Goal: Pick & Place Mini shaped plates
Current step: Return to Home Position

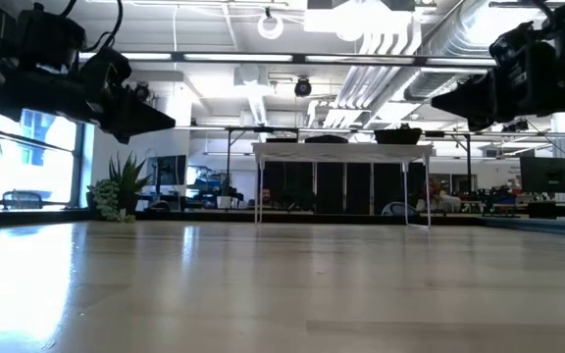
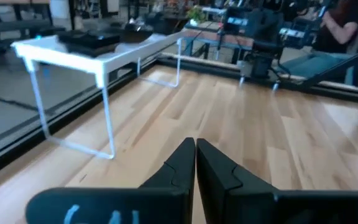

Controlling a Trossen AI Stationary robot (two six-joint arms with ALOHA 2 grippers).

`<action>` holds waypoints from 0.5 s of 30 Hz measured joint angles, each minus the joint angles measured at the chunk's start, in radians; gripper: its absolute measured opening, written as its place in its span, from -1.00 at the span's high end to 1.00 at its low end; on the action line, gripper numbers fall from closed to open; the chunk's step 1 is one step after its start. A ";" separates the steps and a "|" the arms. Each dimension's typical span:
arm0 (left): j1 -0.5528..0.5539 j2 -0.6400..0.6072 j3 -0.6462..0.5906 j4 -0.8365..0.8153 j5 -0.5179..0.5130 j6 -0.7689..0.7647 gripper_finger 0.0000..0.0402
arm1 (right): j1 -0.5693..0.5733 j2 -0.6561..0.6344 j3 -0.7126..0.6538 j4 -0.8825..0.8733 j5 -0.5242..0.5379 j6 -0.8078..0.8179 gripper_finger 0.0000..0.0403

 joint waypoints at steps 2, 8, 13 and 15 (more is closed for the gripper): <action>0.014 -0.064 0.000 -0.080 -0.008 0.003 0.94 | -0.016 -0.060 -0.007 -0.049 0.000 -0.004 1.00; 0.053 -0.272 0.000 -0.269 -0.032 0.006 0.94 | -0.076 -0.201 -0.007 -0.194 -0.005 -0.001 1.00; 0.080 -0.453 -0.012 -0.400 -0.052 0.009 0.94 | -0.108 -0.303 -0.007 -0.290 -0.006 0.001 1.00; 0.079 -0.523 -0.054 -0.403 -0.054 0.000 0.94 | -0.116 -0.338 -0.007 -0.301 -0.001 0.002 1.00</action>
